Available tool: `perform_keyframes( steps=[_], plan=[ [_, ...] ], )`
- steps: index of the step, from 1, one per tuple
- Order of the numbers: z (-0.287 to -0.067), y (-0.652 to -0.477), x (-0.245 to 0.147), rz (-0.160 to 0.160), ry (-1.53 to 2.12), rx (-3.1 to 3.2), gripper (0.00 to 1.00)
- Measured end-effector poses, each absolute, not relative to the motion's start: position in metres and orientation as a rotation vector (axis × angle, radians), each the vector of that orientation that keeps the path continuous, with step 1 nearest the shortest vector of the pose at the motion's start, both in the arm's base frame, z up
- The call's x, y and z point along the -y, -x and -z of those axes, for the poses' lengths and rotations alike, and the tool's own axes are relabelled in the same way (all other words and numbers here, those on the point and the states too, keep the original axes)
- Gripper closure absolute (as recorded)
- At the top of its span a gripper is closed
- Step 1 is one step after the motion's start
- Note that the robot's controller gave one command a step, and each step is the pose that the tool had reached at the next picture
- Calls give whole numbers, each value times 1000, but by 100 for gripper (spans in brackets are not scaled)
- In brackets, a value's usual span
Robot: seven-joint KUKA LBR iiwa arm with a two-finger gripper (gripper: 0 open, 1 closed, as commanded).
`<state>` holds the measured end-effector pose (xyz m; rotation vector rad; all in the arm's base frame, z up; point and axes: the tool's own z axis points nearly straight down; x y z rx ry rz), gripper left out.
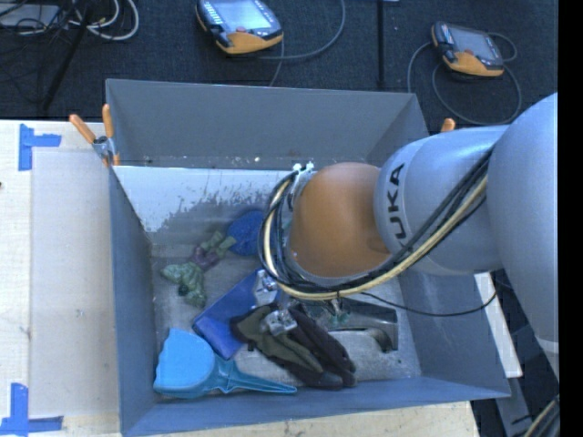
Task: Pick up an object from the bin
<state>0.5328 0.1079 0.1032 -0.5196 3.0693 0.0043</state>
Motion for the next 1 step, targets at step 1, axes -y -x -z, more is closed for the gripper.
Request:
perform_keyframes(
  steps=[1],
  plan=[
    [-109,-531,-107,-2,523,-3084,100]
  ],
)
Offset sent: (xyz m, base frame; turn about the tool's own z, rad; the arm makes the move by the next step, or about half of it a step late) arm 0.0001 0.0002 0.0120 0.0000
